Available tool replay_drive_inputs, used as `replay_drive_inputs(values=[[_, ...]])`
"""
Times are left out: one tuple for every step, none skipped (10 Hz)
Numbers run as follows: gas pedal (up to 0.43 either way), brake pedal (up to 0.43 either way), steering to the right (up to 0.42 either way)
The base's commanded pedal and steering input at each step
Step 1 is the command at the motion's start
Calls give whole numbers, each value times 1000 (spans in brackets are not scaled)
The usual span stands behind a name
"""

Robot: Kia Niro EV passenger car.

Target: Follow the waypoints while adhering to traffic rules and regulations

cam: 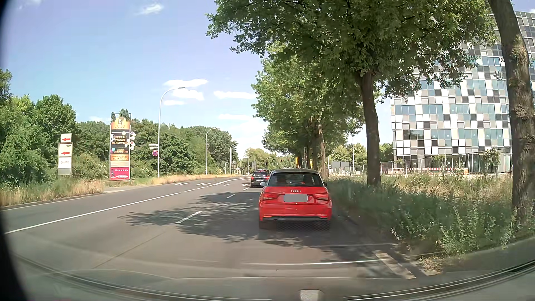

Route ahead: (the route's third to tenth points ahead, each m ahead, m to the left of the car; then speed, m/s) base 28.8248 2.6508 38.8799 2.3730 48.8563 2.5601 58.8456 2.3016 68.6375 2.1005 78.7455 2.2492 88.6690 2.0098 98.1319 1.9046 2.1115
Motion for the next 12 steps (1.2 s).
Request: replay_drive_inputs(values=[[0,30,0],[0,30,1],[0,30,1],[0,30,0],[0,30,1],[0,30,0],[0,30,0],[0,30,0],[0,30,0],[0,30,1],[0,30,0],[0,30,0]])
